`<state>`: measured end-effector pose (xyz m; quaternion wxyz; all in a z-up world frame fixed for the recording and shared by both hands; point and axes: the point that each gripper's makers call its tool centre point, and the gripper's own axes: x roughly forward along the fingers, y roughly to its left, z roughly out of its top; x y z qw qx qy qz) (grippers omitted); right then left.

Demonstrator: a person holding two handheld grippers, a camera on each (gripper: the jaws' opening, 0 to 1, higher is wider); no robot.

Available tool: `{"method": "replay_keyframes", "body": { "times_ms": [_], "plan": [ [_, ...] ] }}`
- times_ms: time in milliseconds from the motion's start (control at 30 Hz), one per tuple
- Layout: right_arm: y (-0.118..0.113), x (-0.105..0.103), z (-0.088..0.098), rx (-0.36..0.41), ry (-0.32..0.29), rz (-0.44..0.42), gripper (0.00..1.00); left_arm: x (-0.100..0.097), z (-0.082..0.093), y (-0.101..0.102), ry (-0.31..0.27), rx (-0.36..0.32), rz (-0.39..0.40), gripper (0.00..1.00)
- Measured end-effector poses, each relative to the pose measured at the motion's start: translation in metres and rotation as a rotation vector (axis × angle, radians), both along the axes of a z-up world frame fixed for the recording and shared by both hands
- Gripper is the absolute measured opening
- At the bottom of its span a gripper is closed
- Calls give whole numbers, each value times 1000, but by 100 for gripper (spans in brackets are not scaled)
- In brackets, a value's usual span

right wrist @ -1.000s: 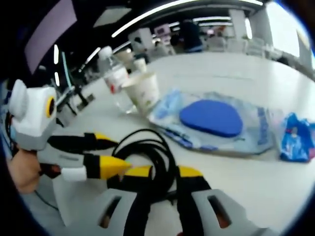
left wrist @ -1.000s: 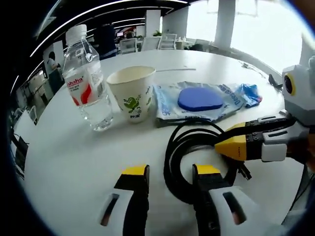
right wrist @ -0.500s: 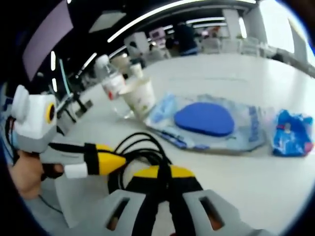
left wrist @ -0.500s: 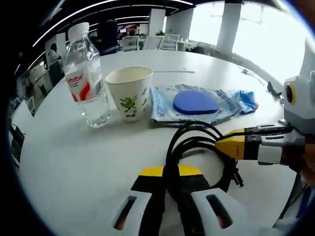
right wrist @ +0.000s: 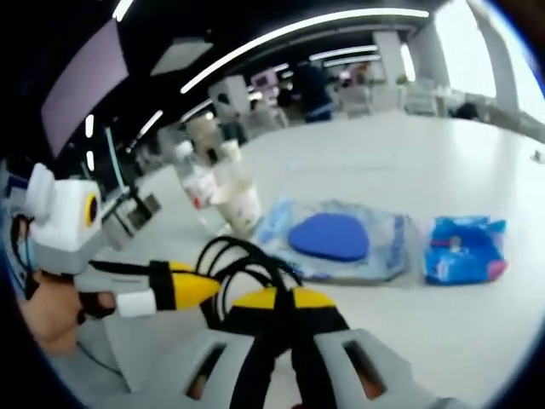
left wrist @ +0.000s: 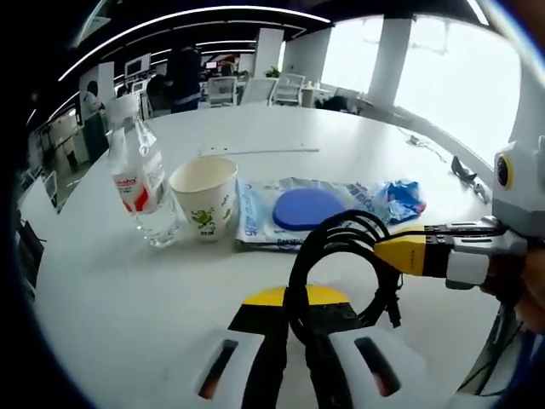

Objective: Arrange the tabletop items into an orderly group along one side of the table until the central work area is clear of visible clutter.

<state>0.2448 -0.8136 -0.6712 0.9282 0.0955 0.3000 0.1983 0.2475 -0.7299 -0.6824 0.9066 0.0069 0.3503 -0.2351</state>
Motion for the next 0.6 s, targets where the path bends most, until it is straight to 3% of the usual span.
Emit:
{"method": "replay_keyframes", "body": {
  "times_ms": [267,600],
  "plan": [
    [-34,-16,18,-9,-22,-35,0,-11,17,-35,-12,-26,-33,4],
    [-100,-32,29,-24,-32,-108,1,-23,26,-102,-17,-59,-102,4]
  ]
}}
